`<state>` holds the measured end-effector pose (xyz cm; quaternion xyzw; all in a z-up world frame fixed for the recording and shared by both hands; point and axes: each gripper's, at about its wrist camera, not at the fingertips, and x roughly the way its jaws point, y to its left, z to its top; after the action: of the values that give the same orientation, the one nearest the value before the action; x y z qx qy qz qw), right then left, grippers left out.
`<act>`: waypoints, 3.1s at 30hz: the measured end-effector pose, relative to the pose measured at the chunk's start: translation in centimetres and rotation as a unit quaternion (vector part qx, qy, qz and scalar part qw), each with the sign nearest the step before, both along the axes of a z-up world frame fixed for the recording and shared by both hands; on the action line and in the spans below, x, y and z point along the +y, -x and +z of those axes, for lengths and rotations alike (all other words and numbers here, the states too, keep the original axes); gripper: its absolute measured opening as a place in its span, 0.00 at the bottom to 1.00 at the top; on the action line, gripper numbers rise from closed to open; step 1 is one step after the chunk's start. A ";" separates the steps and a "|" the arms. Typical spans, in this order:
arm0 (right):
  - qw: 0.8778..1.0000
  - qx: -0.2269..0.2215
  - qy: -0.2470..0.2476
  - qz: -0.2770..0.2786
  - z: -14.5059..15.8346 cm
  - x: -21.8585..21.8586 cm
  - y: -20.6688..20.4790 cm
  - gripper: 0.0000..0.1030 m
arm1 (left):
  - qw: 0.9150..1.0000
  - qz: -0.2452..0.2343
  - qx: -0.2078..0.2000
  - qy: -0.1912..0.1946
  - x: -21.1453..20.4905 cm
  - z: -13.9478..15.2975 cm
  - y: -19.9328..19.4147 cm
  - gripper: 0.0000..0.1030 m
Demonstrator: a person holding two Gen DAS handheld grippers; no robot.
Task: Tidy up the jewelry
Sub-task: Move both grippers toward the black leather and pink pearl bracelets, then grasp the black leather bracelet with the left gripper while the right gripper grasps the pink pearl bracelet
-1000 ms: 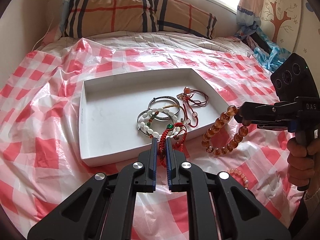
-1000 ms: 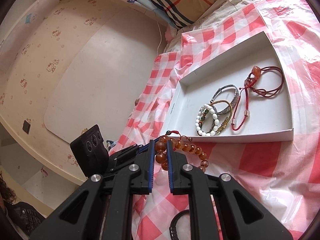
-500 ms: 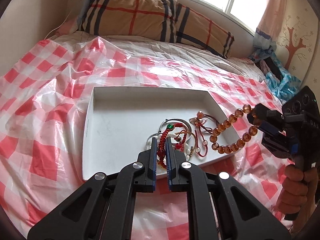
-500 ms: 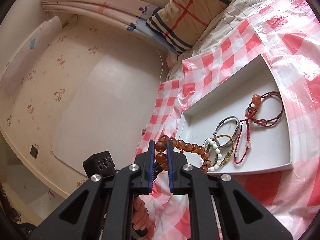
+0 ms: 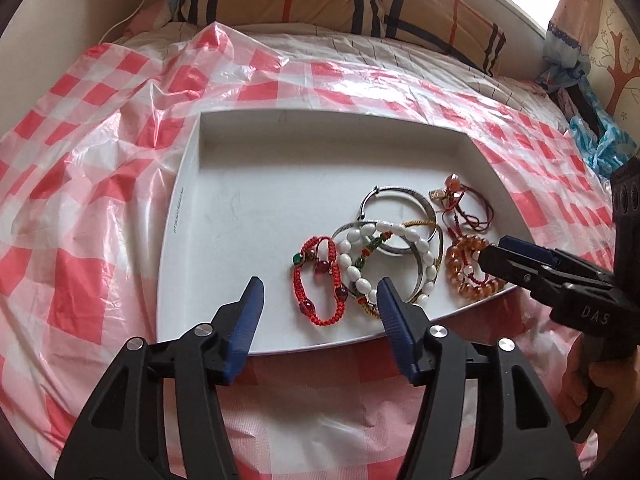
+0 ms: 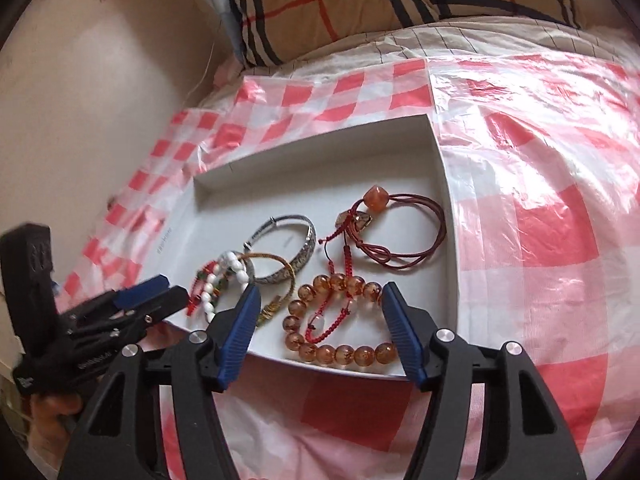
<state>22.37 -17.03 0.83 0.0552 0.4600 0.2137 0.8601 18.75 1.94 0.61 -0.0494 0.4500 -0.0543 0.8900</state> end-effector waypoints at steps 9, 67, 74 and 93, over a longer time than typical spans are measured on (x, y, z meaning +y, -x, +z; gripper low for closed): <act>0.997 0.059 0.047 0.033 0.4 -0.9 1.0 0.66 | 0.999 -0.028 0.042 0.012 -0.5 -0.1 0.2 0.58; 0.974 0.028 0.222 -0.017 -0.7 -5.5 14.2 0.92 | 0.979 -0.114 0.013 -0.168 -5.5 0.5 15.2 0.66; 0.989 -0.022 0.144 0.021 1.1 -3.8 16.6 0.88 | 0.980 -0.122 -0.043 -0.153 -6.5 1.5 15.9 0.66; 0.998 0.010 0.046 0.035 0.6 -3.3 17.9 0.14 | 0.993 -0.114 -0.006 -0.025 -3.5 1.1 16.4 0.08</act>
<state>4.52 -20.37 1.46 0.0020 0.4796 0.2217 0.8490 2.32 -1.59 1.72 0.0248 0.4484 -0.1444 0.8818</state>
